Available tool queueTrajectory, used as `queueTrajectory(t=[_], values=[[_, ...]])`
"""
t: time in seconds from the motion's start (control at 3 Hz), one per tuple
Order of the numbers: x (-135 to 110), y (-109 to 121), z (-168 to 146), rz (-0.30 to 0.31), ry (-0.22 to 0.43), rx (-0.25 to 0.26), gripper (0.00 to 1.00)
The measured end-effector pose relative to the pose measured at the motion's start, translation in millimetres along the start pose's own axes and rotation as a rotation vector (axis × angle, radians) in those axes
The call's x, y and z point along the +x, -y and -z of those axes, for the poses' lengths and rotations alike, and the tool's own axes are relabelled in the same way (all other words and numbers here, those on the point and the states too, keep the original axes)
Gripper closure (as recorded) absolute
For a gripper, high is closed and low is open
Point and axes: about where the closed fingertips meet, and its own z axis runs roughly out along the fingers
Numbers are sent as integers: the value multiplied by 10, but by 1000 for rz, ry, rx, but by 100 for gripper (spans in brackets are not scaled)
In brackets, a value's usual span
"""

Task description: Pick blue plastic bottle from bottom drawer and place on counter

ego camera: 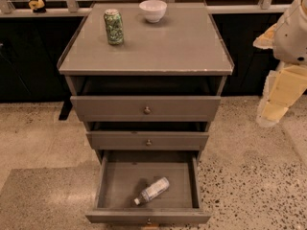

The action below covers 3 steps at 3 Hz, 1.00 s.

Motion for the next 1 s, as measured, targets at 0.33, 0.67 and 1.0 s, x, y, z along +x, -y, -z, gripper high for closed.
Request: queueTrajectory(t=[0.33, 0.67, 1.0], values=[[-1, -4, 9, 0, 3, 7, 0], [149, -158, -156, -7, 25, -9, 0], [422, -381, -474, -39, 50, -53, 0]])
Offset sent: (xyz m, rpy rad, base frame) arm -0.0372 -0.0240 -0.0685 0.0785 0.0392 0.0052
